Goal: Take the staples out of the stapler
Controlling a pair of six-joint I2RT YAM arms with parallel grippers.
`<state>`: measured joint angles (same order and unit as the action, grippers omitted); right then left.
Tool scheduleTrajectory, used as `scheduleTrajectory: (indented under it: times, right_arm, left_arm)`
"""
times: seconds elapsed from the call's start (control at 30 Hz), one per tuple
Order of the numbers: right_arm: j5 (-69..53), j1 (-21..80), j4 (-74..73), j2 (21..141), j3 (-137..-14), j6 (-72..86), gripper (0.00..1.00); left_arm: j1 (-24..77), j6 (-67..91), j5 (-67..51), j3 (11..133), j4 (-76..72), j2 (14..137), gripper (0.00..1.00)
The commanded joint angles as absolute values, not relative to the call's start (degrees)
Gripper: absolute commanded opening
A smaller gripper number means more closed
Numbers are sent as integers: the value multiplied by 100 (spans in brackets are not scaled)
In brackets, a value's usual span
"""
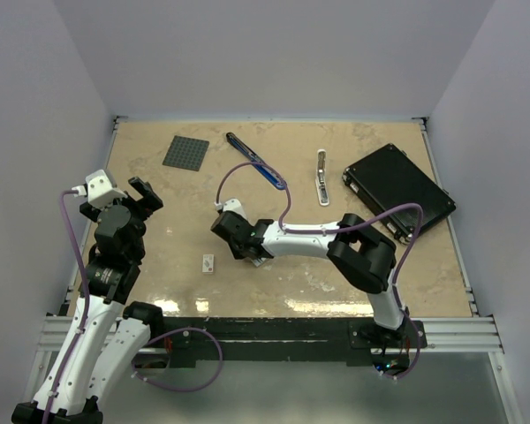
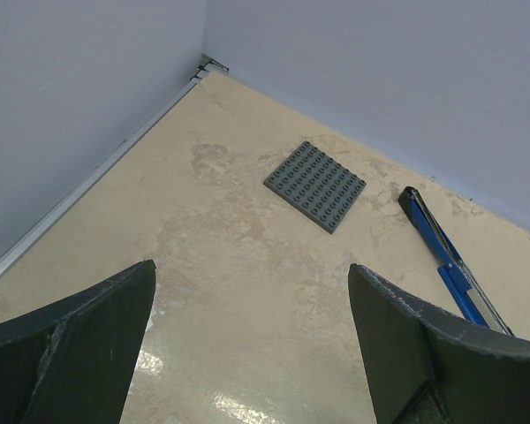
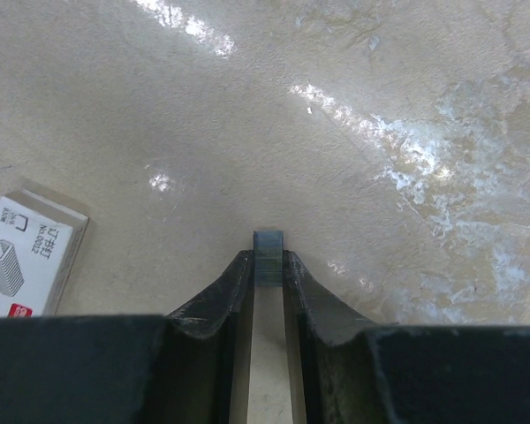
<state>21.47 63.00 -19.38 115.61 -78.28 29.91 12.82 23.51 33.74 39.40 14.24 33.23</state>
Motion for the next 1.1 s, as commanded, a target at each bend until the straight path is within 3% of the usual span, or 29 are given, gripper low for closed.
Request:
scheduleTrajectory:
  times: [0.0, 0.43, 1.07]
  right_arm:
    - [2013, 6337, -1864, 10830, -7674, 2778, 20]
    - [1784, 6328, -1688, 9765, -6469, 2461, 21]
    - [1529, 6337, -1512, 9940, -6293, 2329, 22]
  left_arm:
    - [1292, 2399, 3384, 3920, 1187, 3305, 94]
    - [1292, 2408, 3349, 3929, 1186, 3313, 94]
    - [1292, 2408, 3366, 3929, 1187, 3340, 94]
